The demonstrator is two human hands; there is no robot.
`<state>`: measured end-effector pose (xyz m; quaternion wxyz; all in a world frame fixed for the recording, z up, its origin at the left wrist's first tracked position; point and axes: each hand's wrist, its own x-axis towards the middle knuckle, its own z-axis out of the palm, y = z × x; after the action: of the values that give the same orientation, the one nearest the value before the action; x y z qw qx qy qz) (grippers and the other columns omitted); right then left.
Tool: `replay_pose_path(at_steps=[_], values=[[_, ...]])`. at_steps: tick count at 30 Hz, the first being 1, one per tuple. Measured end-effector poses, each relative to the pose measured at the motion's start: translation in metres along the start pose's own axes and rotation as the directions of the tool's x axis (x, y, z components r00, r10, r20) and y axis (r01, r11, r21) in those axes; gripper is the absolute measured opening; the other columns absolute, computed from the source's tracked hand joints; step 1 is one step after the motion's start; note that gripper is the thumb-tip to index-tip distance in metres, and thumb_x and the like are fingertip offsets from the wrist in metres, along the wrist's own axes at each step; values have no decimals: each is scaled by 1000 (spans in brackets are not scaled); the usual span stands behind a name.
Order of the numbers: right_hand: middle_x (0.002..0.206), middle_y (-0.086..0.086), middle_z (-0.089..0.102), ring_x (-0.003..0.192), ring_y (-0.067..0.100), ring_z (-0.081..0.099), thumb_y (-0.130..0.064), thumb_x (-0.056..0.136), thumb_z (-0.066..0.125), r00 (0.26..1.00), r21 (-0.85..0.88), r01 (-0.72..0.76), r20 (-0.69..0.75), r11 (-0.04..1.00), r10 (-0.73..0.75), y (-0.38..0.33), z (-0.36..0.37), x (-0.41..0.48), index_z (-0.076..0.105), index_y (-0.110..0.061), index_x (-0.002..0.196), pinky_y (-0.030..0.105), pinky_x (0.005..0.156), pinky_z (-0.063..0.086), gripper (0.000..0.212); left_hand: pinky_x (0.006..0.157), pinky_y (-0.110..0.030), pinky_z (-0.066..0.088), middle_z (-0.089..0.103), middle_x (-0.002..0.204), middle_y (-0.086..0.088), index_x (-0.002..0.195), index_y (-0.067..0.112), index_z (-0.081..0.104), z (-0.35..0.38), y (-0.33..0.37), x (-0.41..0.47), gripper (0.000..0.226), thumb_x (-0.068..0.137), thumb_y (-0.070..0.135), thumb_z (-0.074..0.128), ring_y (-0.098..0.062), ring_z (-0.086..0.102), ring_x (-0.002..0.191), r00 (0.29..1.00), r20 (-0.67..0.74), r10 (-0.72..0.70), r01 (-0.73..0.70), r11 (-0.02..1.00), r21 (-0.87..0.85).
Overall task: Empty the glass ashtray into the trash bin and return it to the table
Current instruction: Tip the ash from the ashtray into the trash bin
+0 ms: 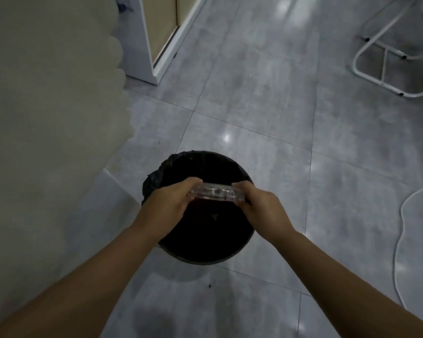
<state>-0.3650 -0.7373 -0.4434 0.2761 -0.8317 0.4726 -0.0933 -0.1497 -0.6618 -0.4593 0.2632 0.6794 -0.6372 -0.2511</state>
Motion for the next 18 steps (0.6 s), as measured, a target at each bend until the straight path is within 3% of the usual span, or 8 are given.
replay_pose_path(at_steps=[2, 6, 10, 13, 16, 18], values=[[109, 3, 74, 91, 22, 71, -19, 93, 59, 997, -79, 66, -41, 995, -70, 7, 3, -2, 57, -20, 126, 23, 75, 50, 34, 84, -21, 56, 76, 108, 0, 132, 22, 60, 4, -1, -9, 39, 94, 16, 60, -14, 73, 93, 998, -35, 45, -44, 998, 48], [113, -1, 74, 93, 11, 65, -17, 86, 65, 961, -147, 194, -170, 970, -218, 18, 2, -5, 59, -19, 125, 17, 73, 47, 40, 97, -13, 46, 72, 121, -3, 129, 10, 65, 6, -9, -10, 41, 88, 11, 67, -4, 65, 103, 958, -175, 228, -215, 972, 93], [123, 4, 70, 106, 22, 69, -13, 86, 67, 982, -199, 149, -86, 969, -169, 24, 24, -12, 63, -15, 126, 31, 80, 56, 40, 94, -18, 48, 75, 114, -10, 122, 4, 69, 21, -15, -17, 43, 79, 1, 75, -19, 75, 97, 974, -81, 212, -199, 970, 140], [121, 2, 71, 104, 16, 68, -19, 88, 61, 958, -169, 159, -213, 973, -193, 27, 33, -17, 64, -14, 124, 28, 80, 56, 36, 101, -10, 43, 67, 124, 3, 127, 11, 65, 23, -18, -18, 40, 87, 9, 67, -7, 67, 109, 969, -179, 172, -162, 984, 72], [119, 4, 72, 104, 21, 70, -18, 88, 63, 973, -160, 144, -155, 977, -169, 25, 40, -15, 65, -14, 123, 38, 80, 61, 35, 100, -21, 50, 71, 123, -5, 130, 10, 64, 31, -22, -25, 40, 90, 13, 65, -16, 70, 109, 990, -93, 105, -98, 992, 79], [116, 4, 73, 100, 20, 71, -21, 87, 60, 971, -204, 173, -131, 964, -202, 26, 44, -17, 66, -14, 120, 34, 77, 61, 35, 95, -21, 52, 72, 120, -6, 128, 8, 66, 31, -23, -31, 41, 87, 11, 68, -15, 71, 103, 994, -86, 65, -57, 994, 95]])
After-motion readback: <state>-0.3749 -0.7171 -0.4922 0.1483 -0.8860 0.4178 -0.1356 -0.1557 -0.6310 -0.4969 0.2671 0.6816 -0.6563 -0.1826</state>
